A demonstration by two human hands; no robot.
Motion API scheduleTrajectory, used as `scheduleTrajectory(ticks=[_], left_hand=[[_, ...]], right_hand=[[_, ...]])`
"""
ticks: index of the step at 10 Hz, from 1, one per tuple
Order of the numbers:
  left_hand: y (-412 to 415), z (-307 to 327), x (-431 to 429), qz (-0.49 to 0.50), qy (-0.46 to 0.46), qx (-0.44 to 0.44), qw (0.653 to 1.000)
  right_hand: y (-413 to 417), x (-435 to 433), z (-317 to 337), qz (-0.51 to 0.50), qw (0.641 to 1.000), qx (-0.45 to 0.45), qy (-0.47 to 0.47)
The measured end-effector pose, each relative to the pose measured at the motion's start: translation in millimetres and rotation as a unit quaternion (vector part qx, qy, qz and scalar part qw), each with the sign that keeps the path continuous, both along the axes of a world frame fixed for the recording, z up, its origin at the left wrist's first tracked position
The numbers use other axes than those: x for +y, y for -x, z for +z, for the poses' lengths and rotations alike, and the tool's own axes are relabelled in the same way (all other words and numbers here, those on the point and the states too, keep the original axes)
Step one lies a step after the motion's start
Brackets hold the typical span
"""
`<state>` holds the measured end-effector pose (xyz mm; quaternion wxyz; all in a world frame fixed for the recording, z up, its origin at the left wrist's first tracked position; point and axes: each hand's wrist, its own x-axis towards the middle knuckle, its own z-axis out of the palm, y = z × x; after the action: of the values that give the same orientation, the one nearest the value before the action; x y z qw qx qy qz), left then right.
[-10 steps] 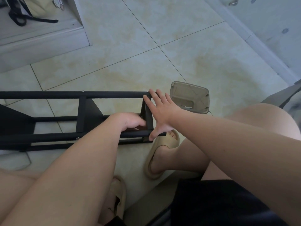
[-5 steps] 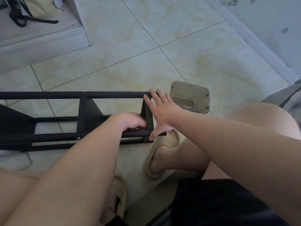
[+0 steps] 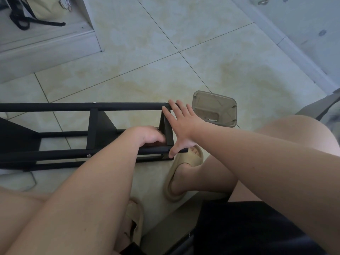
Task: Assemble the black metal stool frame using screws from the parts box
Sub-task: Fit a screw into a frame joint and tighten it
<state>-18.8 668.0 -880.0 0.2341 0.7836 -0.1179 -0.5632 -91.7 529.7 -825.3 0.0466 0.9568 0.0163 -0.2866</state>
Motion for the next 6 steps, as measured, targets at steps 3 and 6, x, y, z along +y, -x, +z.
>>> scheduleTrajectory(ticks=[3, 6], left_hand=[[-0.7, -4.6, 0.7, 0.013, 0.003, 0.019, 1.0], [-1.0, -3.0, 2.0, 0.039, 0.011, 0.04, 0.998]], right_hand=[[-0.1, -0.3, -0.5, -0.002, 1.0, -0.001, -0.002], [-0.1, -0.5, -0.7, -0.001, 1.0, -0.001, -0.002]])
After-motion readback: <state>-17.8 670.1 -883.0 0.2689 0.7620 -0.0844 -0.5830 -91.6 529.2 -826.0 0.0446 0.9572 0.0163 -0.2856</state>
